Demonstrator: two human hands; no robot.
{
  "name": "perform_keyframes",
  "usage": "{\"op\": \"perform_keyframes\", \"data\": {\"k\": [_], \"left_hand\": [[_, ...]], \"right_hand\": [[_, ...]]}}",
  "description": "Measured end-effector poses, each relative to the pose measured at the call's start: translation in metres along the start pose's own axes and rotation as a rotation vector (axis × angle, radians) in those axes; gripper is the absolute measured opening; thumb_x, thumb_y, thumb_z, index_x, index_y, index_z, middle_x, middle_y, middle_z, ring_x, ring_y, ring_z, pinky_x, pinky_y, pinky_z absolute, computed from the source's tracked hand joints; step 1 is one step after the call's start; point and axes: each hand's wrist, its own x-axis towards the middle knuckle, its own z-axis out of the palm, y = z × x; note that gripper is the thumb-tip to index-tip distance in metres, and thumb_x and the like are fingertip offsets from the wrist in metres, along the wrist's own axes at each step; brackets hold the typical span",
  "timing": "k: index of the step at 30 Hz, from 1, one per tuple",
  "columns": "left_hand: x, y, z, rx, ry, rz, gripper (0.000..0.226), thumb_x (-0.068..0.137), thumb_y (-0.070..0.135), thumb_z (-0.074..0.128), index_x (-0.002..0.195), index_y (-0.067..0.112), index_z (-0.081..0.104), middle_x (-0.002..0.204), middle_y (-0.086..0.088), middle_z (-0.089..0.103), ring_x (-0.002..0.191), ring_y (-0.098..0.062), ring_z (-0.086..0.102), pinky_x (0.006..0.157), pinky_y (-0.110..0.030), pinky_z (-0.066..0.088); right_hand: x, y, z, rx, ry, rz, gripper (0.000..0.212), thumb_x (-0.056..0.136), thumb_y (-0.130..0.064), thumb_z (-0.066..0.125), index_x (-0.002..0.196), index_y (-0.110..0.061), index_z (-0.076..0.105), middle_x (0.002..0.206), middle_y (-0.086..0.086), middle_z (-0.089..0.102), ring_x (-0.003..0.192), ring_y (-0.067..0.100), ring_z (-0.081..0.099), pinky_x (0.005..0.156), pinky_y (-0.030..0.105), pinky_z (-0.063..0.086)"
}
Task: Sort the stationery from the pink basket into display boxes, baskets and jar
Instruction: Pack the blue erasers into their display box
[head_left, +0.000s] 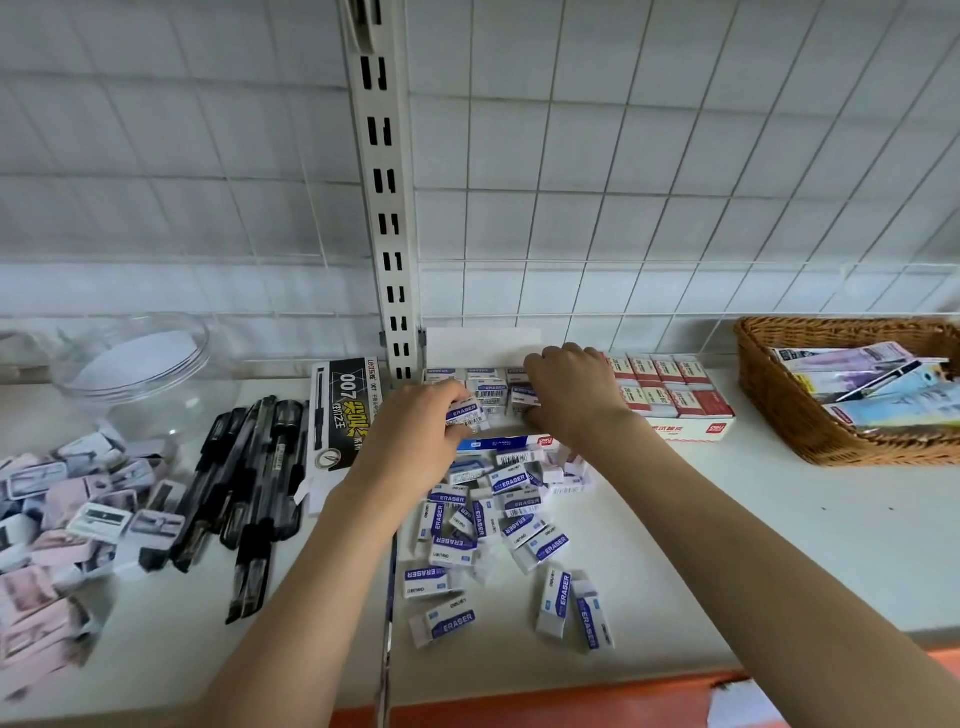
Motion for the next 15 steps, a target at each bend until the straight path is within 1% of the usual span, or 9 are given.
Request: {"op": "perform_keyframes", "data": {"k": [3, 6, 8, 10, 13, 15], "left_hand": [[0.0002, 0.0011, -0.0003, -0.003, -0.007, -0.002, 0.042, 0.088, 0.018, 0.063, 0.129, 0.015, 0.053, 0.130, -0.001, 0.057, 0.111, -0.018, 0.058, 0.100, -0.029, 0.041], [0.0000, 0.0010, -0.0001, -0.010, -0.007, -0.007, 0.042, 0.088, 0.018, 0.063, 0.129, 0.015, 0.053, 0.131, -0.001, 0.057, 0.109, -0.017, 0.060, 0.100, -0.029, 0.041], [-0.0004, 0.0003, 0.0003, -0.010, -0.002, -0.011, 0.042, 0.088, 0.019, 0.063, 0.129, 0.015, 0.054, 0.131, -0.001, 0.057, 0.107, -0.017, 0.060, 0.101, -0.029, 0.040], [-0.0002, -0.0006, 0.0007, -0.008, 0.004, -0.014, 0.043, 0.087, 0.021, 0.064, 0.128, 0.016, 0.054, 0.130, -0.002, 0.057, 0.107, -0.016, 0.060, 0.100, -0.029, 0.040], [0.0000, 0.0000, 0.0016, -0.006, 0.001, -0.021, 0.043, 0.087, 0.021, 0.064, 0.128, 0.016, 0.054, 0.129, -0.003, 0.058, 0.108, -0.017, 0.060, 0.100, -0.029, 0.041], [-0.0002, 0.0011, 0.0016, -0.005, 0.000, -0.026, 0.043, 0.087, 0.021, 0.064, 0.128, 0.015, 0.054, 0.129, -0.002, 0.057, 0.104, -0.017, 0.062, 0.099, -0.029, 0.043]], "right_hand": [[0.0027, -0.0010, -0.0013, -0.002, -0.058, 0.028, 0.026, 0.086, -0.015, 0.062, 0.112, -0.011, 0.056, 0.108, 0.005, 0.057, 0.104, 0.023, 0.054, 0.075, 0.028, 0.033], [0.0060, -0.0021, -0.0022, 0.029, -0.066, 0.019, 0.030, 0.086, -0.011, 0.062, 0.114, -0.010, 0.053, 0.109, 0.007, 0.054, 0.100, 0.025, 0.056, 0.068, 0.029, 0.037], [0.0060, -0.0018, -0.0005, 0.077, -0.053, 0.003, 0.035, 0.086, -0.008, 0.060, 0.119, -0.009, 0.047, 0.111, 0.008, 0.051, 0.099, 0.027, 0.056, 0.066, 0.030, 0.038], [0.0050, -0.0008, 0.0003, 0.116, -0.049, -0.022, 0.037, 0.087, -0.006, 0.058, 0.121, -0.008, 0.044, 0.111, 0.010, 0.049, 0.098, 0.029, 0.056, 0.066, 0.031, 0.038], [0.0028, 0.0033, -0.0026, 0.133, -0.040, -0.034, 0.033, 0.087, -0.001, 0.054, 0.118, -0.006, 0.044, 0.109, 0.010, 0.047, 0.096, 0.030, 0.056, 0.065, 0.031, 0.038], [0.0003, 0.0048, -0.0039, 0.089, -0.028, -0.039, 0.032, 0.087, 0.001, 0.051, 0.117, -0.007, 0.046, 0.110, 0.010, 0.048, 0.098, 0.030, 0.056, 0.066, 0.031, 0.037]]}}
